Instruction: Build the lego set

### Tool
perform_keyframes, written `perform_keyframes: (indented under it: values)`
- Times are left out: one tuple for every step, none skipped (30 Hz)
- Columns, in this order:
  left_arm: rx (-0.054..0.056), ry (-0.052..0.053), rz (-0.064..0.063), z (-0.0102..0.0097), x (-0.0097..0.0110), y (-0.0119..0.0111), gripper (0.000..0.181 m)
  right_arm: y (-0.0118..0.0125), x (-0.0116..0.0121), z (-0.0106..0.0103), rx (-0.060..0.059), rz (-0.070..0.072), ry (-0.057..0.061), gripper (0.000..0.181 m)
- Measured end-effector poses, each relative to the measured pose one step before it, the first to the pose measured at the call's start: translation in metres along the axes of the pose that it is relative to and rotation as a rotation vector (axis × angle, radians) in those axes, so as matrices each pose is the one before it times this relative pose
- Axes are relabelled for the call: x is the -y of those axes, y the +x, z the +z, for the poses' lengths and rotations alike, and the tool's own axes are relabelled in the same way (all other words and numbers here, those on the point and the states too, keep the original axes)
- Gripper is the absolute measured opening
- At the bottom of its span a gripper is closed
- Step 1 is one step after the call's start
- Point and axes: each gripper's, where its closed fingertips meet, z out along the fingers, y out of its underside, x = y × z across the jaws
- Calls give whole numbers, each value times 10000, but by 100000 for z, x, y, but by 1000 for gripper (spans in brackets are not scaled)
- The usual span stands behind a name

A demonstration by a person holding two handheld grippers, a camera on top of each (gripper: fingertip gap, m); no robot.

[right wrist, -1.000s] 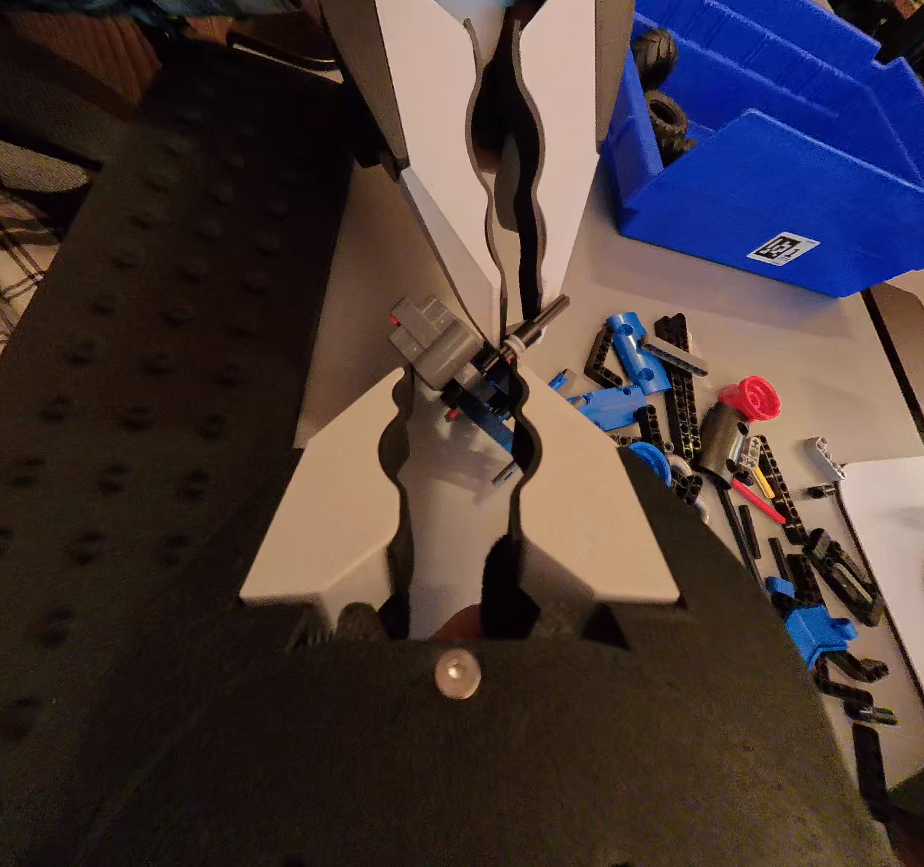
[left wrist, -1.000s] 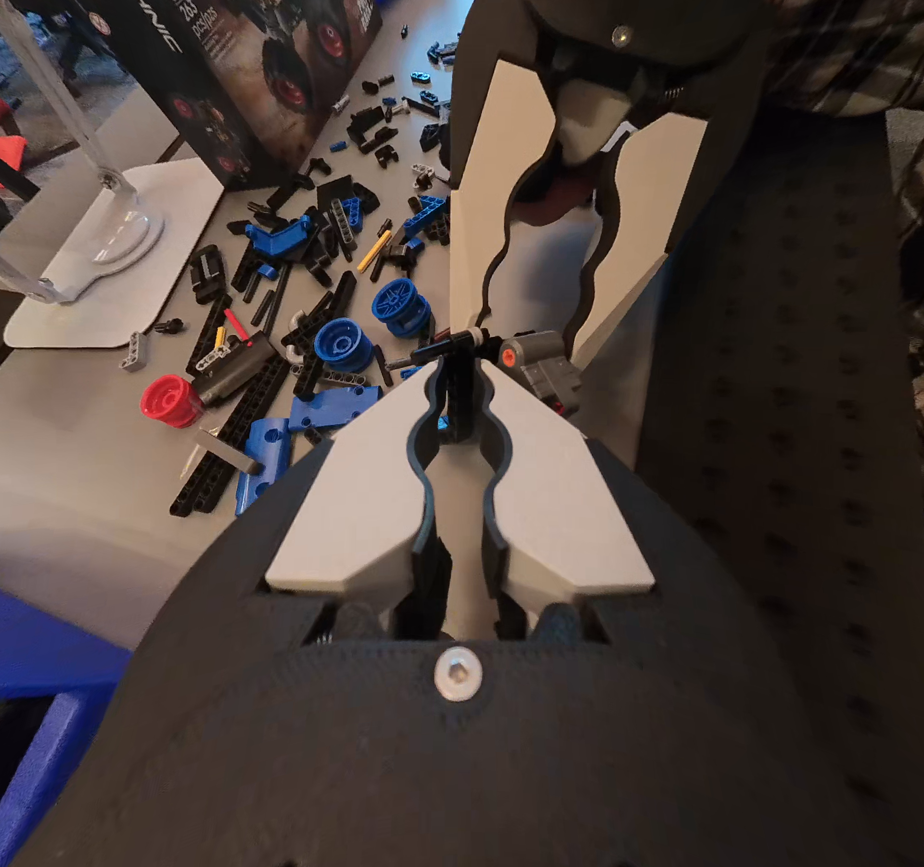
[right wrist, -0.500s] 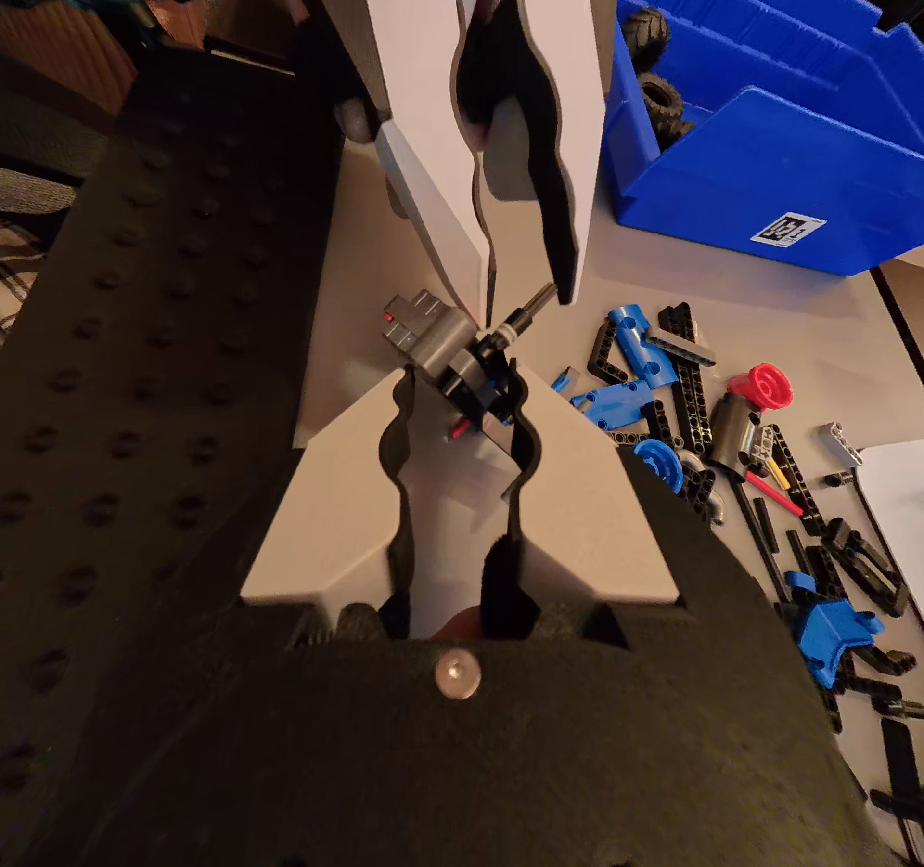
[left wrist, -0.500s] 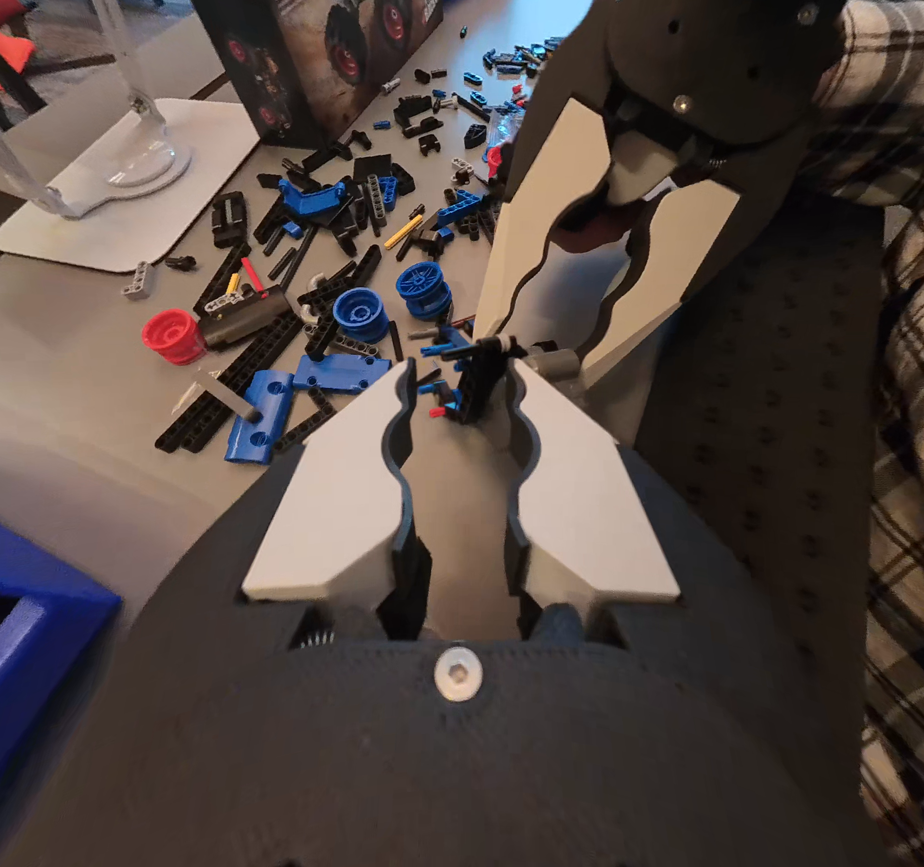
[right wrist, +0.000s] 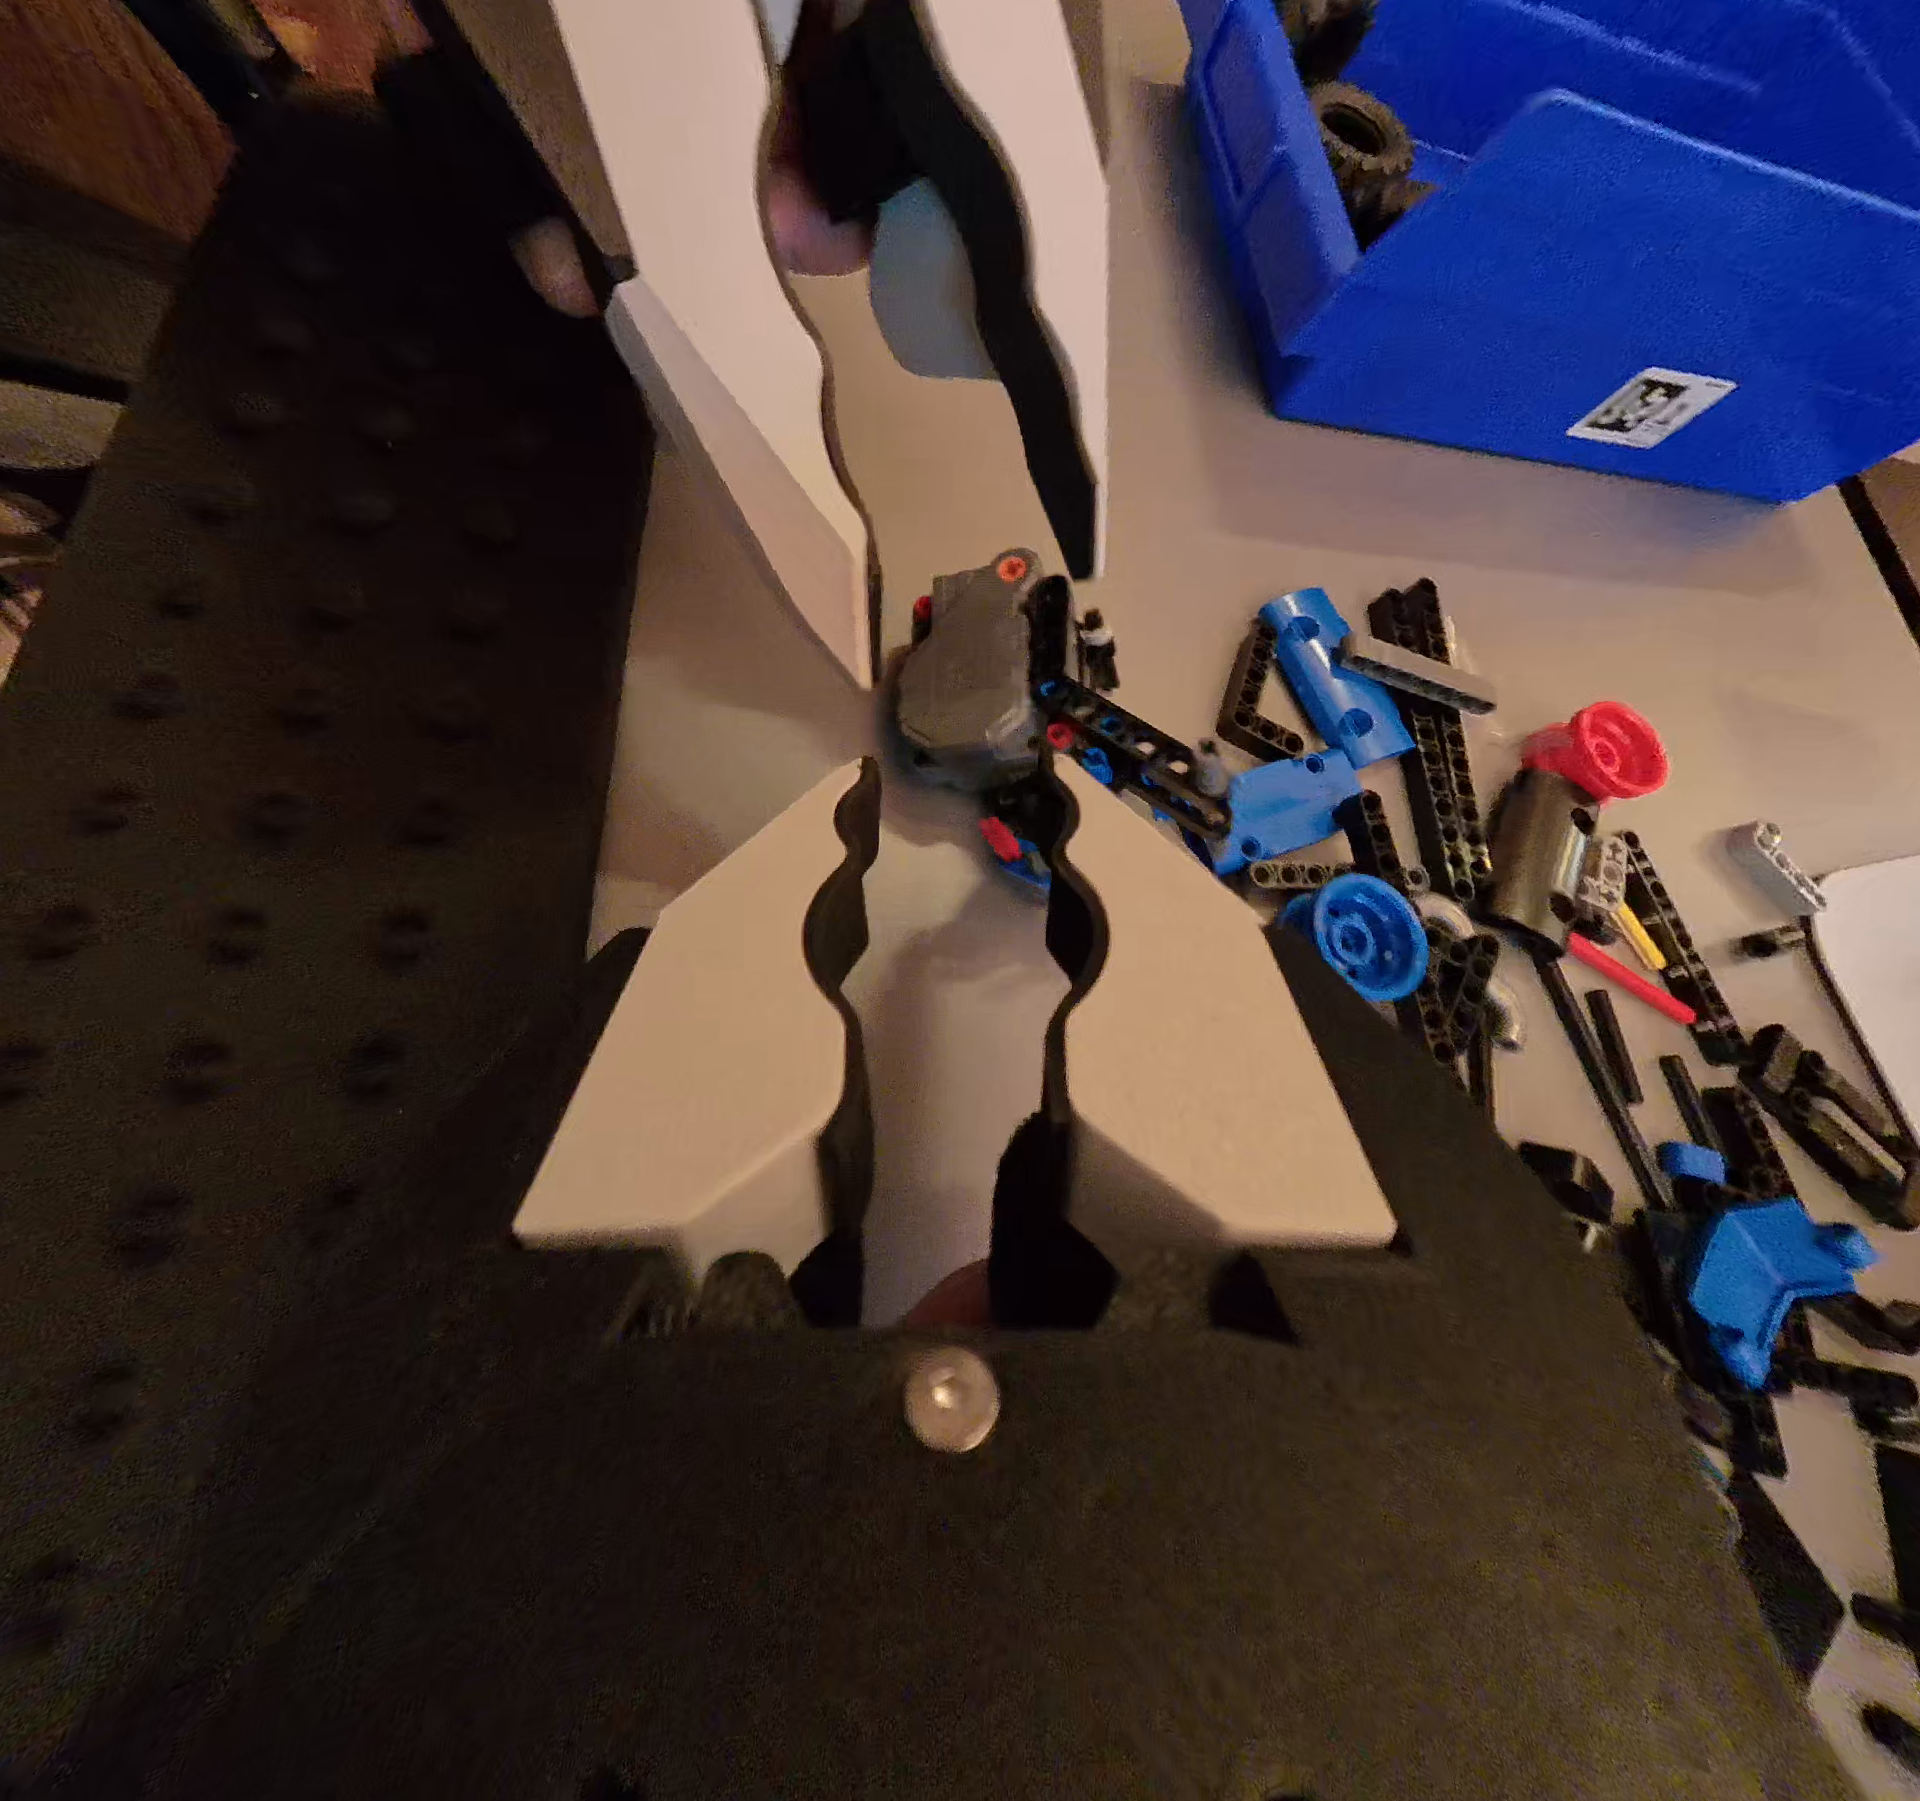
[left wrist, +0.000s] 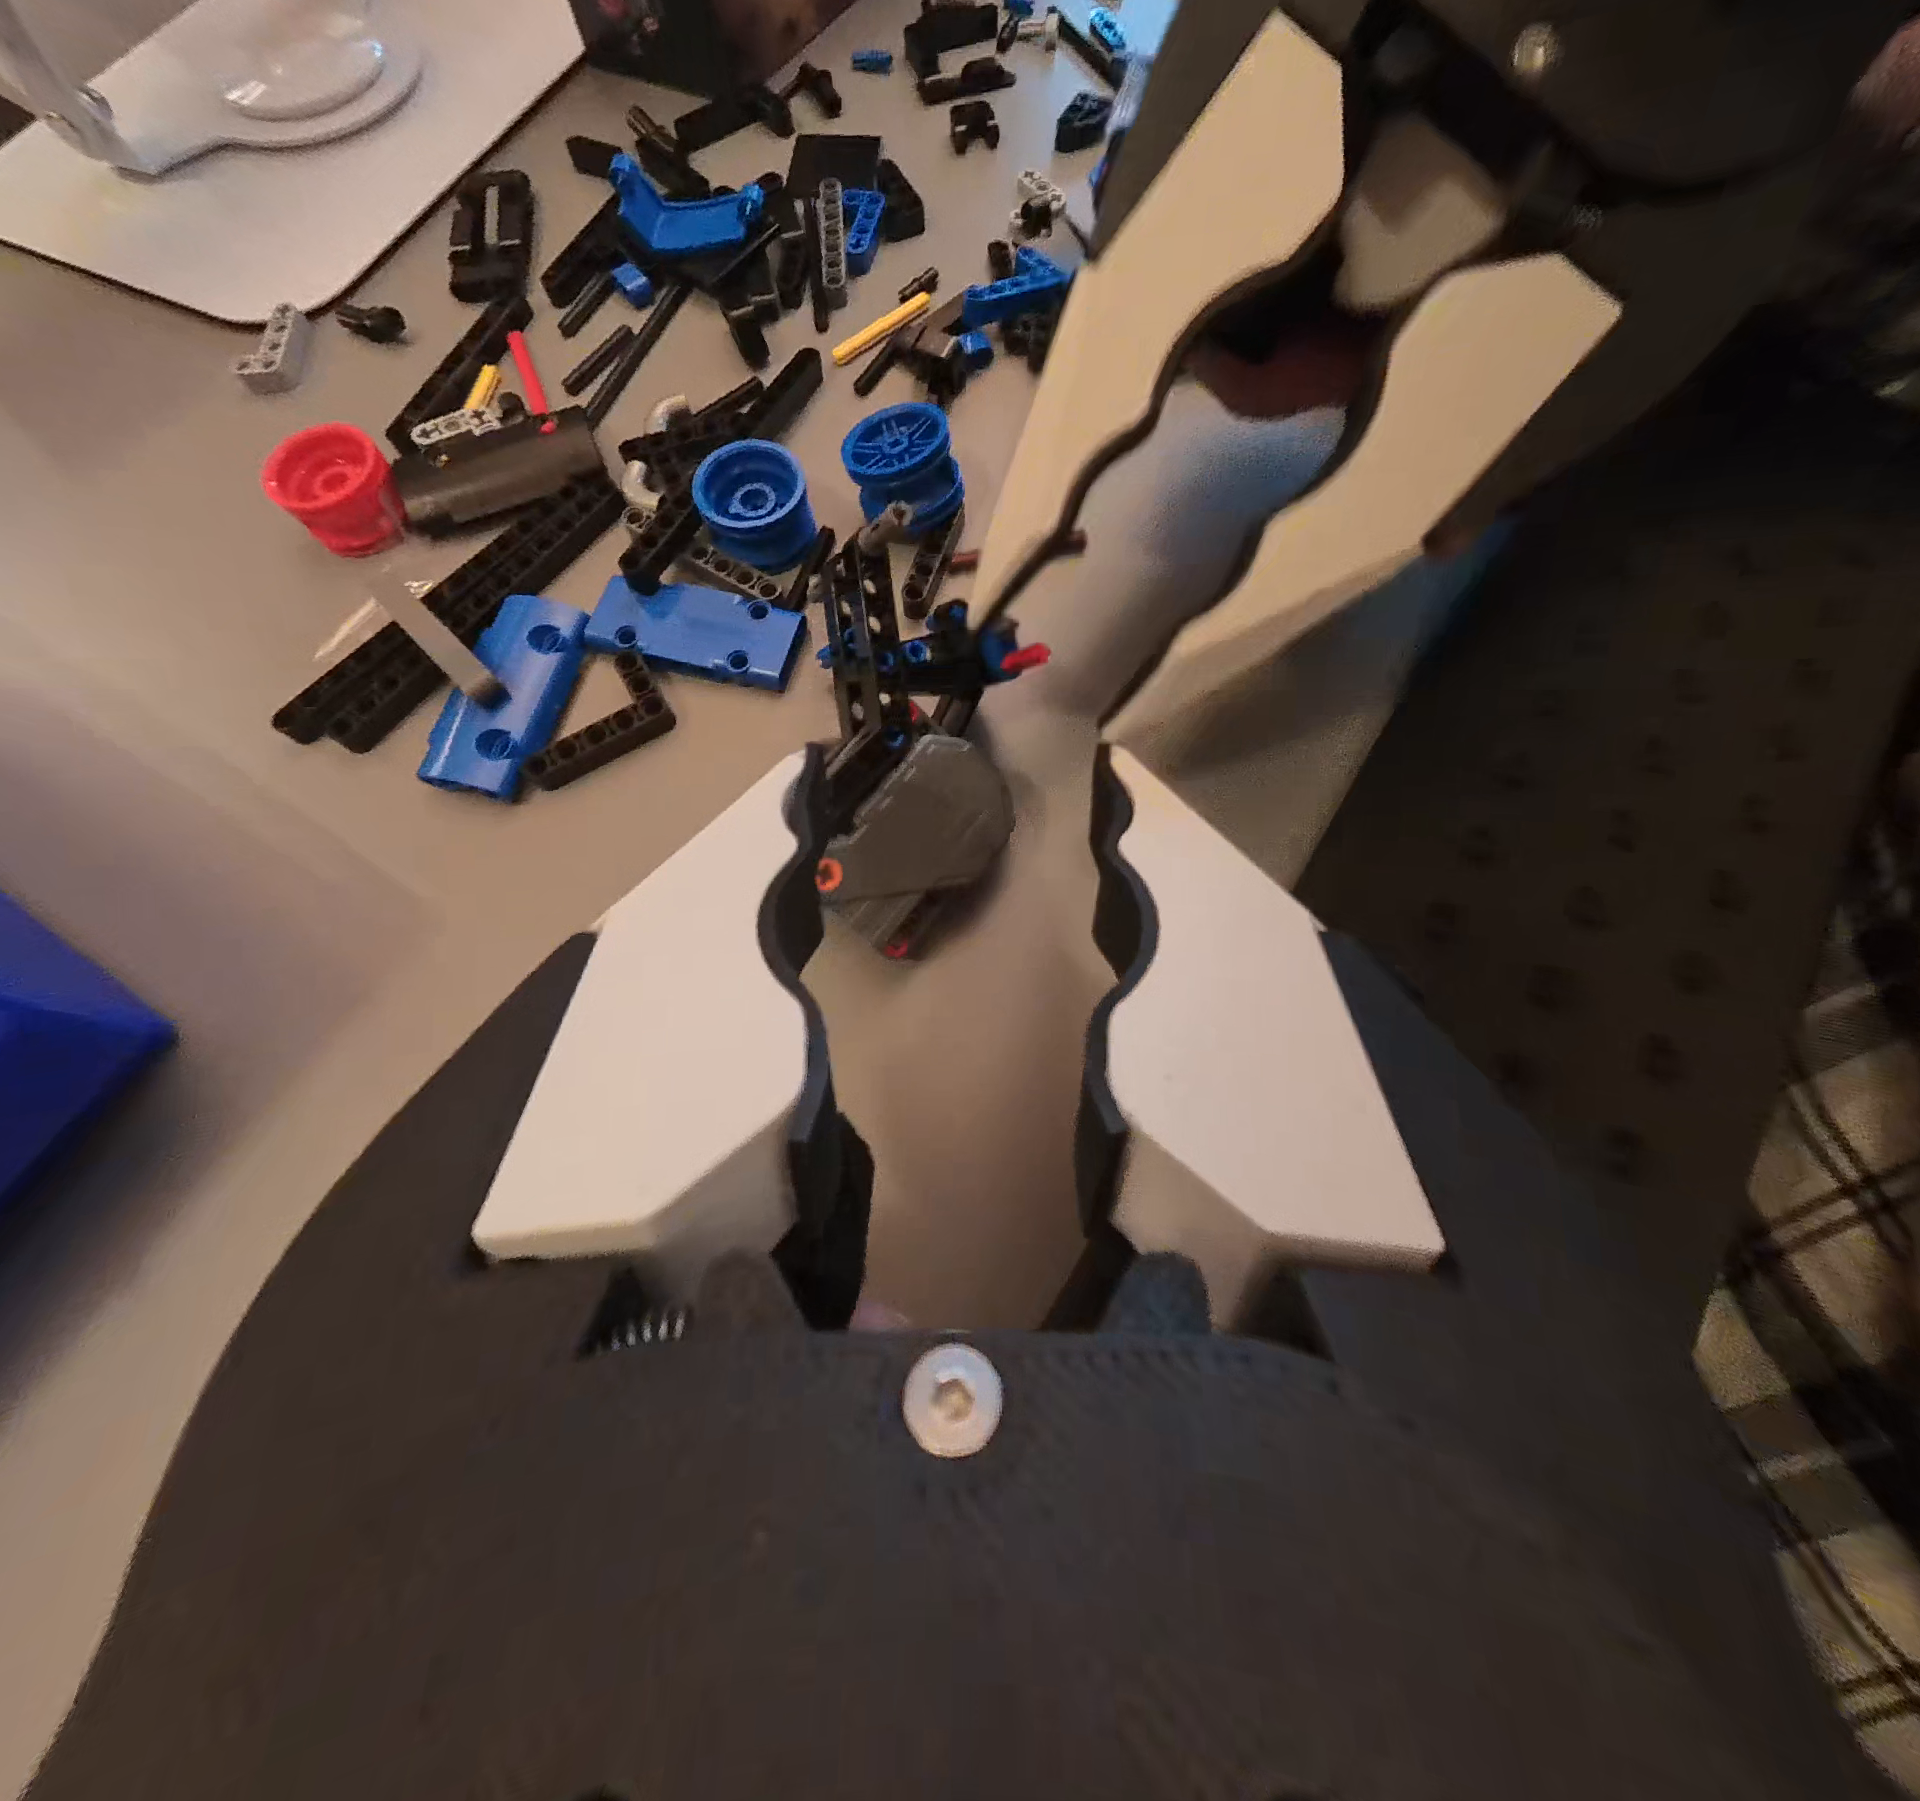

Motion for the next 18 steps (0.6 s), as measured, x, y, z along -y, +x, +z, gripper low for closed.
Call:
perform_keyframes:
  values:
    - [62, -89, 79, -135, -146, 14, 48, 599, -196, -286, -168, 157, -31, 29]
    - [130, 2, 66, -144, -10, -85, 49, 685, -134, -326, -152, 243, 15, 29]
    - [174, -13, 92, -149, -60, -148, 49, 661, -1, -366, -107, 311, 94, 29]
    - [154, -86, 57, -99, -151, -153, 50, 646, 88, -360, -108, 329, 143, 29]
    - [174, -134, 84, -43, -185, -206, 52, 653, 69, -303, -142, 327, 122, 28]
    - [234, -84, 171, -20, -70, -278, 54, 602, 6, -211, -143, 280, 66, 27]
    - [131, -5, 145, -31, 58, -166, 55, 382, -45, -133, -84, 162, 16, 26]
    - [133, -7, 43, -1, 117, -256, 56, 216, -88, -61, -56, 57, -19, 26]
    - [150, -33, 59, 60, 101, -305, 57, 94, -71, 18, -37, 12, -26, 27]
    - [16, -75, 132, 167, 37, -36, 60, -39, -26, 55, 17, -2, -4, 27]
    - [-14, -130, 155, 243, -61, 38, 61, -126, -5, 86, 49, -12, 1, 27]
    - [73, -173, 209, 266, -167, -53, 61, -72, -38, 85, 25, -14, -16, 28]
    - [61, -172, 215, 264, -225, 0, 61, -2, -89, 75, 3, 3, -28, 28]
    - [-29, -183, 104, 308, -298, 111, 61, 15, -78, 67, 21, 37, -24, 29]
    - [-7, -123, 18, 315, -186, 44, 61, -34, -46, 67, 65, 85, 3, 29]
    - [34, 26, 41, 253, 66, 20, 61, -137, 7, 74, 126, 128, 28, 29]
    - [-98, 109, 49, 158, 275, 313, 61, -176, -24, 86, 151, 127, 9, 30]
    - [-66, 137, 72, 122, 430, 295, 61, -205, -116, 134, 138, 65, -44, 30]
